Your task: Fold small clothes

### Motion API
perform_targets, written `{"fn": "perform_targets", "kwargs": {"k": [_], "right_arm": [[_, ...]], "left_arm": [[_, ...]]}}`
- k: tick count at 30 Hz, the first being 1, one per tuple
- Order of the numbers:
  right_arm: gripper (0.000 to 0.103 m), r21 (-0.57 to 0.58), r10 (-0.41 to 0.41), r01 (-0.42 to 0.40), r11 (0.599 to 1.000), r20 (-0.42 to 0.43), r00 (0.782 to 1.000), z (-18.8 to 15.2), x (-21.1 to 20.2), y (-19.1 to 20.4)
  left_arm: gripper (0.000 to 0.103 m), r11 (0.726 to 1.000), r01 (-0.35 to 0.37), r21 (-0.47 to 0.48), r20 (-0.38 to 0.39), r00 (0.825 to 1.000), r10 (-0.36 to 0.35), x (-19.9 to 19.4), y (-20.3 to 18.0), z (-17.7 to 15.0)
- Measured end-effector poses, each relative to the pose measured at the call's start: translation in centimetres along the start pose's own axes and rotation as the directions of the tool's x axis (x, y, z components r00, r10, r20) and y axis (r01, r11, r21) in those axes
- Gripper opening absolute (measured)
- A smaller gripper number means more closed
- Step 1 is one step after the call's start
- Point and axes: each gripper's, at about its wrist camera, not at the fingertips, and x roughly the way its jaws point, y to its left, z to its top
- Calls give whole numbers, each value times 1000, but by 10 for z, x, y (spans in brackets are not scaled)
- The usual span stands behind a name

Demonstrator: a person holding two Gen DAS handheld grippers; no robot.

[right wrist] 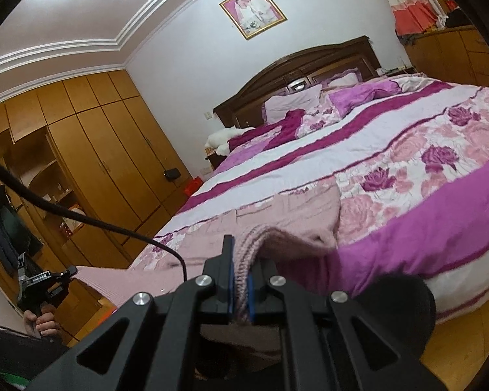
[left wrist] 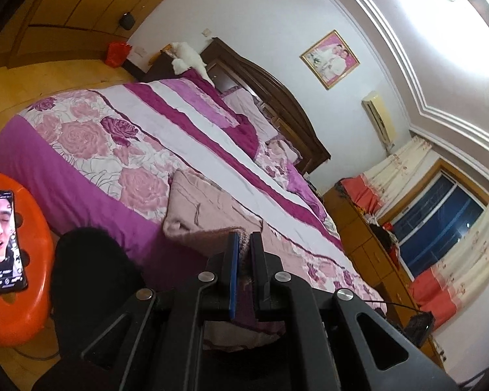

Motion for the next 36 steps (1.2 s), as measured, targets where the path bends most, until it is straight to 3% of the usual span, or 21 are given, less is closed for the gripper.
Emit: {"fn": "perform_targets", "kwargs": {"k": [7,13,21,24,31,36], "right_arm": [[6,34,-10,10,999,1,1000,20,41,-23],[6,71,-15,17,997,-37,999,32,92,-46],[6,69,-65,72,995,-99,993,53,169,-78],[6,74,-76,86,994,-121,990,65,196,-90],[6,77,-125,146,986,-226,966,90,259,-110],[6,24,-173,186,982,-257,951,98,290,-116]], "left_arm": [[0,999,-50,-1,-4,999,50,43,12,29],[0,993,-115,-9,-77,991,114,121,29,47],[0,984,-179,3,-114,977,178,201,42,76],[0,979,-202,-36,-125,973,196,227,53,86],[0,959,-283,-26,-174,946,275,285,63,96],[0,953,-302,-6,-187,937,295,317,59,106]]}}
